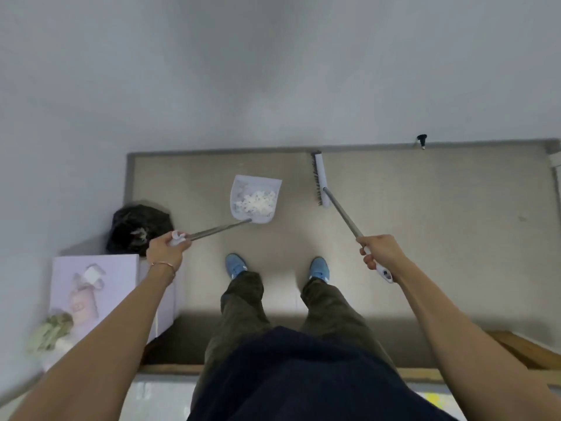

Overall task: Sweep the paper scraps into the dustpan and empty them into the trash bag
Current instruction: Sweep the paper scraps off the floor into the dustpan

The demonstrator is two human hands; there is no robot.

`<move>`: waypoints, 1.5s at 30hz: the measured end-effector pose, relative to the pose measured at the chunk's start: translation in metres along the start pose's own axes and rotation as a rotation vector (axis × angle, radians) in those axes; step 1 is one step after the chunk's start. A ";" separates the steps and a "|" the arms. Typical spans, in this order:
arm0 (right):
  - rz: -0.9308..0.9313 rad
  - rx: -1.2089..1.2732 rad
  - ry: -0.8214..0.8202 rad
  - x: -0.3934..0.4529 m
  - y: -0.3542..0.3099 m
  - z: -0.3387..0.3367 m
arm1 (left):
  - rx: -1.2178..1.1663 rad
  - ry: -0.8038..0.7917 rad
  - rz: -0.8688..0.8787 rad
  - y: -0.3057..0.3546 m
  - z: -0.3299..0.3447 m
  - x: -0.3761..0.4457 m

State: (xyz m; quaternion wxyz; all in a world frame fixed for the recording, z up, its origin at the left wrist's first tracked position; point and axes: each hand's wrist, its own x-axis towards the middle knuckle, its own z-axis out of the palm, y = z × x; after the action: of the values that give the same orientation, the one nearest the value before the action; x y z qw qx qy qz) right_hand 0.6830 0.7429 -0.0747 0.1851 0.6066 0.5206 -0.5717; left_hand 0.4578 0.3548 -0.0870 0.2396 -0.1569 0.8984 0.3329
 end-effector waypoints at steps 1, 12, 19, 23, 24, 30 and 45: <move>-0.001 0.010 -0.003 0.004 0.003 -0.014 | -0.025 0.005 0.020 0.007 -0.003 -0.008; 0.029 -0.074 0.055 0.011 0.051 -0.081 | 0.057 0.008 0.190 -0.013 -0.114 -0.058; 0.118 0.117 0.079 -0.005 0.081 -0.076 | 0.219 0.065 0.172 -0.061 -0.116 -0.077; 0.123 0.187 0.129 -0.026 0.099 -0.076 | 0.208 0.058 0.196 -0.072 -0.087 -0.089; 0.125 0.210 0.139 -0.031 0.106 -0.077 | 0.194 0.052 0.202 -0.074 -0.078 -0.088; 0.110 0.420 0.171 -0.079 0.141 -0.081 | 0.128 -0.028 0.237 -0.066 -0.033 -0.083; 0.189 0.523 0.321 -0.112 0.175 -0.101 | 0.229 -0.239 0.393 -0.053 -0.029 -0.073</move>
State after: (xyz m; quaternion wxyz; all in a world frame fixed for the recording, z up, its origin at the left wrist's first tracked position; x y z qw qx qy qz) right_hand 0.9033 0.7106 -0.0127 -0.0091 0.7618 0.3199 -0.5632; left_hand 0.5328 0.3058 -0.0561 0.2909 0.0891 0.9088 0.2855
